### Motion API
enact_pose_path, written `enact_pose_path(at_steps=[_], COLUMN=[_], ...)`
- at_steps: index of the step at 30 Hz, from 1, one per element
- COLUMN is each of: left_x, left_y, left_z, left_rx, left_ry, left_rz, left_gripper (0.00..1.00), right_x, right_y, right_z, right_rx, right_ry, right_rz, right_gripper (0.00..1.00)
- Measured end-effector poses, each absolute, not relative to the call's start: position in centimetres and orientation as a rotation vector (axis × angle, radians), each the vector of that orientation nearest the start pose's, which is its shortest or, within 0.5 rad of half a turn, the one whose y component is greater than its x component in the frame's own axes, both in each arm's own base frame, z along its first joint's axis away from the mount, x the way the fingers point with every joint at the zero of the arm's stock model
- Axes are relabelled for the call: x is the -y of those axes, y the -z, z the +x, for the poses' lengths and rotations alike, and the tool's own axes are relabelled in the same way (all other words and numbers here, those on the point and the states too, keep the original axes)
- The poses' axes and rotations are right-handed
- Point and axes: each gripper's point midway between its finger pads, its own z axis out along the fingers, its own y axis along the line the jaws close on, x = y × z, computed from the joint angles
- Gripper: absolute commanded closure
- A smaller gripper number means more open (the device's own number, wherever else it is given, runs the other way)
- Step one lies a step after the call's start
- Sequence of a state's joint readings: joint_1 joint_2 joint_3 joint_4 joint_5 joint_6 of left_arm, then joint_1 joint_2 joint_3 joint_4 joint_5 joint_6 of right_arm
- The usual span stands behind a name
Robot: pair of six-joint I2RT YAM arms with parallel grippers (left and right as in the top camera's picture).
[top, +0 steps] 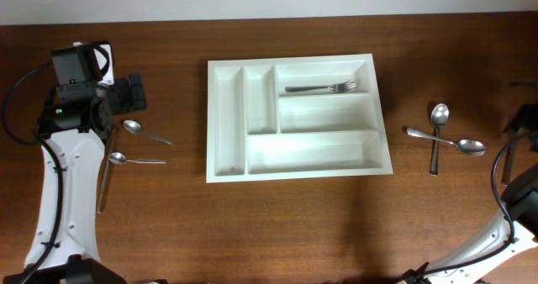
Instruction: Pack container
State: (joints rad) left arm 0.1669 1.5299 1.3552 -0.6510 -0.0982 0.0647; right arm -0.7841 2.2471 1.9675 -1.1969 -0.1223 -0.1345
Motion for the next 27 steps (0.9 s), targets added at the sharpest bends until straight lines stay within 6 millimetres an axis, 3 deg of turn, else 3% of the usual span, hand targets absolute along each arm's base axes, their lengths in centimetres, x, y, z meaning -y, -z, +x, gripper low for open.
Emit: enact_pose_path(at_steps=[5, 19, 25, 27], left_x=[-8.8, -8.8, -8.8, -8.8], left_y=[-21.4, -21.4, -21.4, -21.4], left_z=[41.8, 41.8, 41.8, 41.8], left_rx=[-2.397, -2.397, -2.397, -2.397], left_ry=[-0.226, -0.226, -0.226, -0.226], left_rz=[-0.169, -0.169, -0.169, -0.169], left_gripper=[0.01, 0.01, 0.01, 0.01], right_x=[30.6, 33.9, 34.3, 34.4], right_y=[-3.5, -3.1, -0.6, -0.1], right_z=[33.9, 34.9, 34.7, 34.7], right_rx=[-2.879, -2.829, -2.864, -2.868], right_ry=[-0.1, 0.11, 0.128, 0.129], right_rz=[0.877, 0.828, 0.84, 0.84], right_gripper=[0.31, 0.33, 0.37, 0.43])
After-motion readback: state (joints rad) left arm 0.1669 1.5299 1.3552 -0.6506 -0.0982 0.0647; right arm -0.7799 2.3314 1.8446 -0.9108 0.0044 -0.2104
